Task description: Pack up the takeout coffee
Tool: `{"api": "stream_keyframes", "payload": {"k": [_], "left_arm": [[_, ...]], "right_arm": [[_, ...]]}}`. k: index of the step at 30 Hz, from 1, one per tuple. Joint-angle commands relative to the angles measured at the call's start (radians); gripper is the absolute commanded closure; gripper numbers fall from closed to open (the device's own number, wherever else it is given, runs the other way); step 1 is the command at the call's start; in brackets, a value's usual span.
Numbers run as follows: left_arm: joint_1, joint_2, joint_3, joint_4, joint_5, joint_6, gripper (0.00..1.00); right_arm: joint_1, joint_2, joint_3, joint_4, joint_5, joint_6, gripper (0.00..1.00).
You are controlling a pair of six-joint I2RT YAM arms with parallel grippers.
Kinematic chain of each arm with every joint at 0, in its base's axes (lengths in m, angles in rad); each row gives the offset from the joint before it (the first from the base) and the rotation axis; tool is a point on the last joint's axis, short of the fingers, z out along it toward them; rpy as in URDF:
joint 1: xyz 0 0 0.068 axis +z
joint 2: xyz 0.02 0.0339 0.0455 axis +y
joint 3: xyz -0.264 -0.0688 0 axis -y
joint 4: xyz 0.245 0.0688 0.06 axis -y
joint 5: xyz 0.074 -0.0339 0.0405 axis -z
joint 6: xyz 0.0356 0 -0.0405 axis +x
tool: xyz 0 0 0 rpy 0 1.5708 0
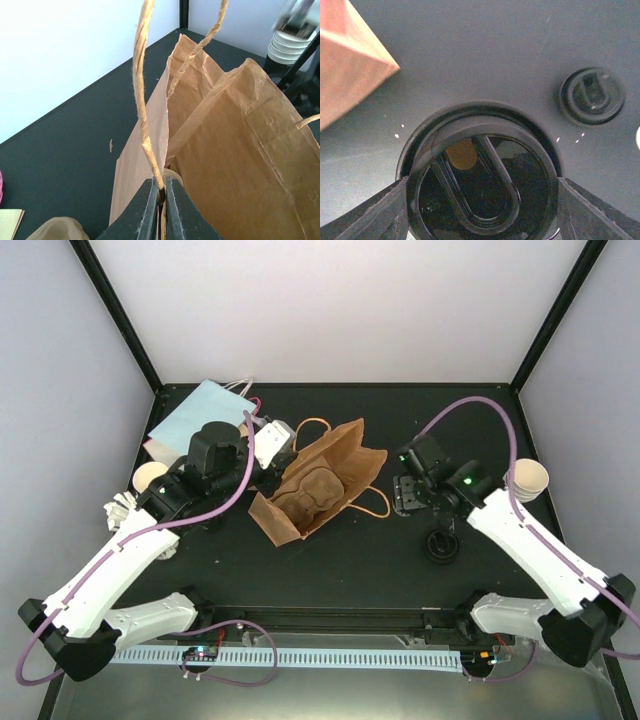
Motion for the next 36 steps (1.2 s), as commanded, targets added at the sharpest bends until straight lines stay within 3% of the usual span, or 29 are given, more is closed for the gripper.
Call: {"api": "stream_keyframes", "payload": {"k": [1,10,19,26,29,33,36], "left_arm": [[-0.006,0.01,0.027,0.036,-0.005,0.018,0.93],[-0.025,0.046,0.084,0.002,0.049,0.079,0.93],[-0.043,0.109,0.167,-0.012,0.001,0.116,0.92],[-0.051,0.196,0.243,-0.139,0.016,0.093,0.67],[-0.053,0.215,0.245,-0.17,-0.049,0.068,0.55],[-0.051,0.243,0.28,-0.239,-0.193,0.0,0.55],[-0.05,0.273,0.292,-0.261,-0.222,-0.016,0.56]], "right_arm": [[-0.004,-0.067,0.1,-0.08,0.087,-0.028,0.24],[-0.005,-0.143,0.351,-0.142,0.136,-0.15,0.26],[-0.005,-0.262,0.444,0.002,-0.154,-0.282,0.31],[-0.005,-0.262,0.434,0.057,-0.397,-0.324,0.32],[-0.005,-0.265,0.415,0.087,-0.429,-0.325,0.33],[-0.005,-0.268,0.413,0.108,-0.432,-0.333,0.32],[-0.006,-0.265,0.414,0.109,-0.433,-0.341,0.33]]}}
